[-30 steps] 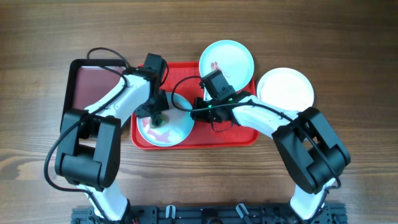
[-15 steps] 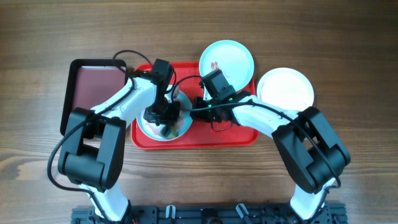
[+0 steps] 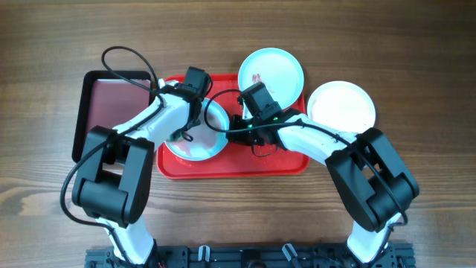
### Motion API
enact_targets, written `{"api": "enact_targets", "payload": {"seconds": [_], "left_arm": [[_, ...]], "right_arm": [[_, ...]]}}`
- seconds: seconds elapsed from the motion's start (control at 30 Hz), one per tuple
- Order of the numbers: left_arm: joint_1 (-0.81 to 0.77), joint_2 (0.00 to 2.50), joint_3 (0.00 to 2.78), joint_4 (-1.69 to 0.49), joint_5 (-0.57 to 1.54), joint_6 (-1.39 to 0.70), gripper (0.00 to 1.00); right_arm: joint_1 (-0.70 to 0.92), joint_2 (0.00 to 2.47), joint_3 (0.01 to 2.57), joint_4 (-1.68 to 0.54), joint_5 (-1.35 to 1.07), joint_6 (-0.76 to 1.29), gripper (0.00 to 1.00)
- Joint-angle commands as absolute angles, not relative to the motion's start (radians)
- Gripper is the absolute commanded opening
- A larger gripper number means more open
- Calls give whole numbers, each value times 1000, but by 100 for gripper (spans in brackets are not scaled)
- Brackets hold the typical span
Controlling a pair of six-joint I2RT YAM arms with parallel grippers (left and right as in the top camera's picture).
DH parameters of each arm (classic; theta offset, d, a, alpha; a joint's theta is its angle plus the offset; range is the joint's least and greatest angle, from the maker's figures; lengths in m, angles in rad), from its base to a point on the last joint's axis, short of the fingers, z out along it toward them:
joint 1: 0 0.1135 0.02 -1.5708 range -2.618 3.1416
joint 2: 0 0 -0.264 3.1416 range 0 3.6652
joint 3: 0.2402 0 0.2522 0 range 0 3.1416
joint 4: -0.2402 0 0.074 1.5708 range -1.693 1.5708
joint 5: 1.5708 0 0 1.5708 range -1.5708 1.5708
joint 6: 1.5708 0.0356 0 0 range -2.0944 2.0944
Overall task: Clean dirty plates on tray and stack at the side
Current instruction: 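Scrub the light-blue plate with the sponge in left gripper, then lift the light-blue plate with right gripper toward the right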
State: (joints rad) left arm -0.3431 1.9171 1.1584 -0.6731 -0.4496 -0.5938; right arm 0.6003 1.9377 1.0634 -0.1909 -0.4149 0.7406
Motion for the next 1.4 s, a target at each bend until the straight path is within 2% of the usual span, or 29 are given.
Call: {"api": "enact_targets", "payload": {"seconds": [0.0,0.23,0.4,0.6,0.77,0.9,1.1,1.37], "left_arm": [[-374,1945,1145,-610,-324,-576,4],[-396,1945,1145,-443,358,-214,4],[-374,1935,1149,-477,396,-215,4],[-163,1805,1276,-689,400,-303,4],[-46,1742,1282,-706,395,-303,4],[-51,1759,1275,-738,296,-303,4],[-78,1803,1275,-750,286,-303,4],[-147,1857,1275,-749,286,-303,4]], "right_arm": [[594,1958,1062,-210,-393,732,4],[594,1958,1062,-211,-393,732,4],[594,1958,1062,-213,-402,728,4],[553,1954,1062,-245,-471,723,4],[535,1869,1062,-329,-447,646,4],[538,1707,1062,-471,-212,580,4],[612,1470,1062,-608,199,541,4],[823,1431,1062,-695,746,523,4]]}}
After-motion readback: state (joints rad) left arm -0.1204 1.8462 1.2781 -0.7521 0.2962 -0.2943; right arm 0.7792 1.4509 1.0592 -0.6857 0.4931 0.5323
